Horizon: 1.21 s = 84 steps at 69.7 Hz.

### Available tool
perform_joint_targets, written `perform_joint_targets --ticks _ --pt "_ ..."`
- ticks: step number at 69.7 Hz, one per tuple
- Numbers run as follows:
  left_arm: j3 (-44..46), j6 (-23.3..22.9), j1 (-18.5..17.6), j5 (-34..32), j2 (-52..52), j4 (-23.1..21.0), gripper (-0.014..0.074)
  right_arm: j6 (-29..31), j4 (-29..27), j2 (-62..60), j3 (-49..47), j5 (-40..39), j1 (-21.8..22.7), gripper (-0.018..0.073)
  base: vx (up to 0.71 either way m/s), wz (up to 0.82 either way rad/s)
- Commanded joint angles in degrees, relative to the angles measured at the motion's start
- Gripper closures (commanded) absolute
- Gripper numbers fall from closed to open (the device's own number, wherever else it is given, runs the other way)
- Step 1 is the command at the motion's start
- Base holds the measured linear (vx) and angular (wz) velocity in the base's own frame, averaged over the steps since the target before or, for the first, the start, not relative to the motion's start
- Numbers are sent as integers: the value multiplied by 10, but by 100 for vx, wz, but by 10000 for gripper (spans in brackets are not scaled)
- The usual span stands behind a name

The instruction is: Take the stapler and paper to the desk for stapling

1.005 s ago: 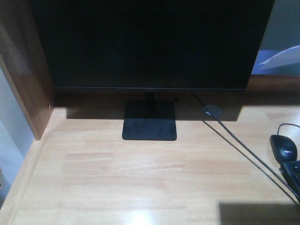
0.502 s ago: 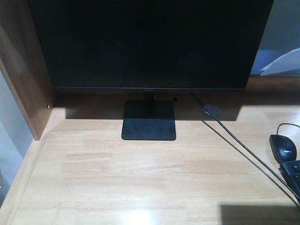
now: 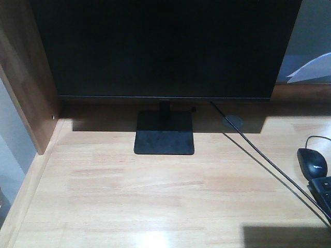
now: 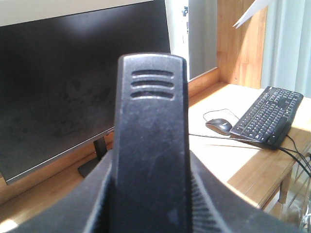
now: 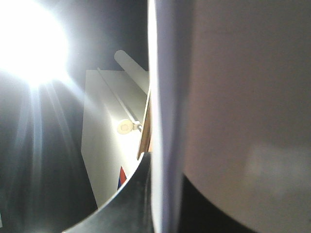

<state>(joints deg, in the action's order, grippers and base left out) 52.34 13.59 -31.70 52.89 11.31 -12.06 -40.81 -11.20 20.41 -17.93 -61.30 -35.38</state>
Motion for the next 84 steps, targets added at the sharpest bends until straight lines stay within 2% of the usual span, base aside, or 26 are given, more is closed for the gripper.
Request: perform_joint_targets --ticks 1,28,43,53,57,62,76,84 --pt "14 -1 -3 -71 12 -10 603 7 13 6 -18 -12 1 565 0 0" --pt "14 -1 -3 -86 29 -5 603 7 13 6 -18 -14 1 565 0 0" --pt "14 0 -3 -114 112 -6 603 7 13 6 -18 -14 1 565 0 0" --pt "14 11 -3 -152 195 -22 603 7 13 6 -18 -14 1 565 0 0" --pt "14 43 -3 -168 229 -40 603 7 13 6 -18 -14 1 565 0 0" --pt "14 108 -3 -187 273 -71 603 7 13 6 -18 -14 1 565 0 0" --pt "14 348 0 -217 385 -207 603 7 13 6 -18 -14 1 565 0 0" --pt "14 454 16 -215 436 -276 603 7 13 6 -18 -14 1 565 0 0"
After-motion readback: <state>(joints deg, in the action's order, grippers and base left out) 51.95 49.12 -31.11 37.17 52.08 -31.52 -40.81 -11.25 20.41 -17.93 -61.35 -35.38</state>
